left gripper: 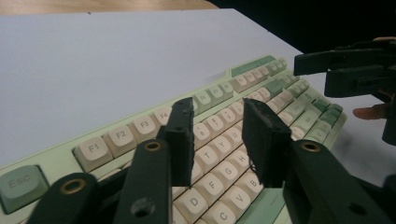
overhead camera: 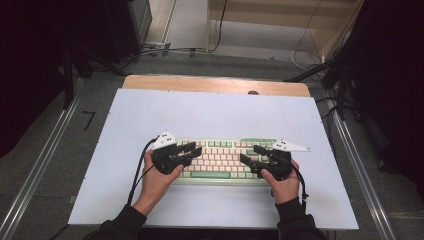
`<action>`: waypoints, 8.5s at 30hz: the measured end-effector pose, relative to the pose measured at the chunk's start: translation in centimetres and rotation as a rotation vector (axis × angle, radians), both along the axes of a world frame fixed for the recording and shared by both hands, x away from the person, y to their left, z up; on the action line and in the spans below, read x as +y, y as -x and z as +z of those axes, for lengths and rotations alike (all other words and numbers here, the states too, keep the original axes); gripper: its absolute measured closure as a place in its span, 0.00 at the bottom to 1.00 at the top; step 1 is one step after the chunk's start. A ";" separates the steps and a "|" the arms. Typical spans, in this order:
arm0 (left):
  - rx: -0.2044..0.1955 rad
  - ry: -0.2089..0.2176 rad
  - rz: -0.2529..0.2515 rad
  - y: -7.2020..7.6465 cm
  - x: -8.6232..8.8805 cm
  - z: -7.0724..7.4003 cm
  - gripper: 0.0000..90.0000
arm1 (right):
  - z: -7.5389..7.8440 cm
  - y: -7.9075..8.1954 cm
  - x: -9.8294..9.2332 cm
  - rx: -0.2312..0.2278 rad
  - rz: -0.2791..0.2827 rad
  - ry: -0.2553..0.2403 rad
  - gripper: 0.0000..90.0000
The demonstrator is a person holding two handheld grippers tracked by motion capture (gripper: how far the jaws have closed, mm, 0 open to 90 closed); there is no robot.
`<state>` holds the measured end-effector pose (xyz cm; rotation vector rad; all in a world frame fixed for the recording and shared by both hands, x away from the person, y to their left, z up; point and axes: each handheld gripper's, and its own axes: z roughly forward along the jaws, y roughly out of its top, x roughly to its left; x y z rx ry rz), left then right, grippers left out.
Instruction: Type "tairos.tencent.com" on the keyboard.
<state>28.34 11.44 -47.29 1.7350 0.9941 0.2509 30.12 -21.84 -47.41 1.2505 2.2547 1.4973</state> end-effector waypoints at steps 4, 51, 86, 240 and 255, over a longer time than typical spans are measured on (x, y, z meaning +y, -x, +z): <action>0.008 -0.042 -0.035 -0.4 -0.9 -0.3 0.90 | 0.0 0.0 0.0 -0.001 0.001 0.001 0.27; -0.059 0.009 0.050 -0.8 -0.1 1.4 0.38 | -0.1 -0.1 0.0 0.009 0.016 -0.001 0.27; -0.011 -0.104 0.098 -0.3 0.8 -0.4 0.60 | -0.1 -0.1 0.1 0.009 0.020 0.000 0.27; -0.015 0.030 -0.007 3.5 2.9 -1.4 1.00 | 0.5 -0.8 3.7 -0.022 0.083 0.016 0.40; 0.051 -0.075 -0.062 2.2 0.1 -2.4 1.00 | 0.3 -0.6 3.9 -0.012 0.095 0.023 0.40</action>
